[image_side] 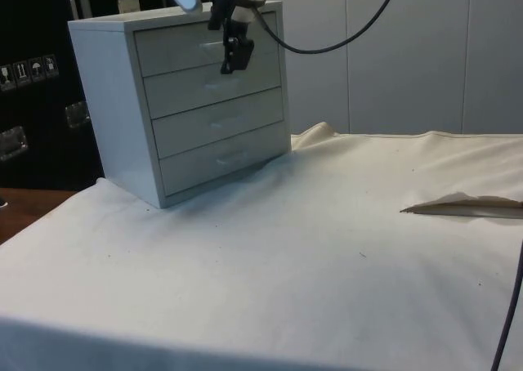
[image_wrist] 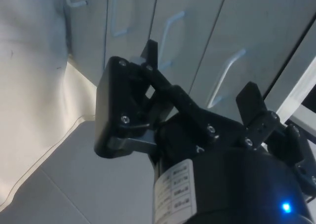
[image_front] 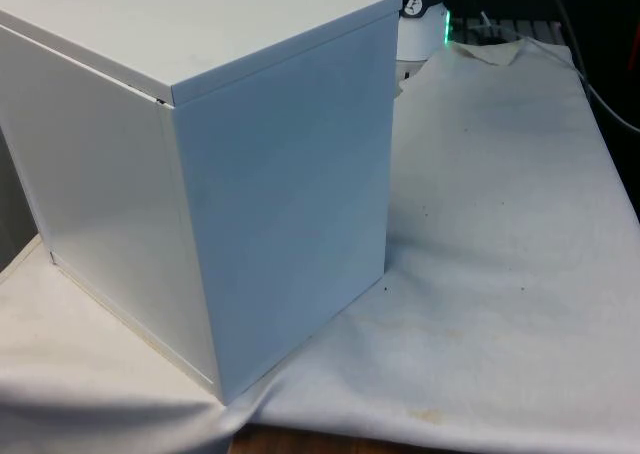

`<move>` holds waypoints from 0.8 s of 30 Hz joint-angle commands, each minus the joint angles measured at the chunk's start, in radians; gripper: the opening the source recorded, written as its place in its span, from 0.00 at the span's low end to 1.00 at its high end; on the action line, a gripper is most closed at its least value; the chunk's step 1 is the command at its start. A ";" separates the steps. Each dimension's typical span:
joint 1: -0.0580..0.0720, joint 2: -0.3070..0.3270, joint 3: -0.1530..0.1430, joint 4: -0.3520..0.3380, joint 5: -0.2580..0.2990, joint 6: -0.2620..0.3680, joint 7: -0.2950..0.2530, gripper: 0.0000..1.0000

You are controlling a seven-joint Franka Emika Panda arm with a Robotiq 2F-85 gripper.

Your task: Open the drawer, then close it.

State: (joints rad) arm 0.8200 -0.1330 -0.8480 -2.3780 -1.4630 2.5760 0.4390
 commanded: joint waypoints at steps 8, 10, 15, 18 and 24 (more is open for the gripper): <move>-0.008 0.003 -0.023 0.009 -0.014 0.035 -0.049 1.00; -0.008 0.005 -0.030 0.011 -0.013 0.039 -0.062 1.00; -0.008 0.010 -0.044 0.014 -0.012 0.048 -0.081 1.00; -0.007 0.017 -0.059 0.017 -0.008 0.060 -0.098 1.00; -0.006 0.043 -0.072 0.027 0.002 0.079 -0.099 1.00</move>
State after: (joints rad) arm 0.8160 -0.0950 -0.9140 -2.3530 -1.4630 2.6340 0.3450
